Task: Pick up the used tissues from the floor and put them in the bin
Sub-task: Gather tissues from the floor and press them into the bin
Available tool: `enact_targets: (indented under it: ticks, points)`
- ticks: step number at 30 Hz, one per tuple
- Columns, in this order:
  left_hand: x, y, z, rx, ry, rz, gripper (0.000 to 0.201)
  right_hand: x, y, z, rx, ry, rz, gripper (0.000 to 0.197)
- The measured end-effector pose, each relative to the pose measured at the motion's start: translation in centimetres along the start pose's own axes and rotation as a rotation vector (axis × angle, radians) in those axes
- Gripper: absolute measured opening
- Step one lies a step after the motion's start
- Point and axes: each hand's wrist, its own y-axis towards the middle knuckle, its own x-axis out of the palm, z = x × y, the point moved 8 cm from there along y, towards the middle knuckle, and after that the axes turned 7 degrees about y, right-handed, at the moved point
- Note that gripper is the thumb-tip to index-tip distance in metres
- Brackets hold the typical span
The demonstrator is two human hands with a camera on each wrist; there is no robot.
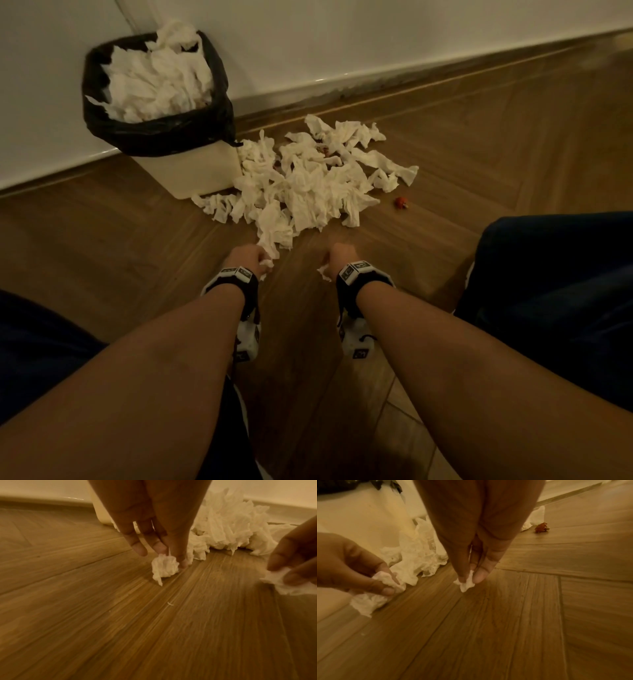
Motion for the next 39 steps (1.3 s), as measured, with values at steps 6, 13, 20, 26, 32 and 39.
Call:
enact_targets:
  ticks: [6, 13, 20, 26, 32, 39]
  points:
    - [-1.2, 0.0, 0.3, -0.003, -0.164, 0.089, 0.055, 0.1, 0.1, 0.3, 0.097, 0.467, -0.015, 0.035]
    - [-3.9, -0.9, 0.7, -0.002, -0.146, 0.185, 0.033, -1.3, -1.0, -0.5, 0.129, 1.239, -0.002, 0.027]
    - [-10.2, -3.5, 2.3, 0.01, -0.517, 0.334, 0.02, -6.6, -4.6, -1.4, 0.047, 1.619, 0.075, 0.035]
    - [-16.4, -6.6, 5.0, 0.064, -1.032, 0.403, 0.026, -11.1, -8.9, -4.0, -0.148, 1.825, 0.03, 0.038]
    - [-20.2, -9.5, 7.0, 0.13, -1.46, 0.347, 0.03, -13.8, -11.9, -4.7, -0.235, 1.881, 0.045, 0.04]
    - [-24.1, -14.7, 9.2, 0.141, -1.139, 0.35, 0.022, -16.0, -14.9, -5.6, -0.281, 1.931, 0.081, 0.038]
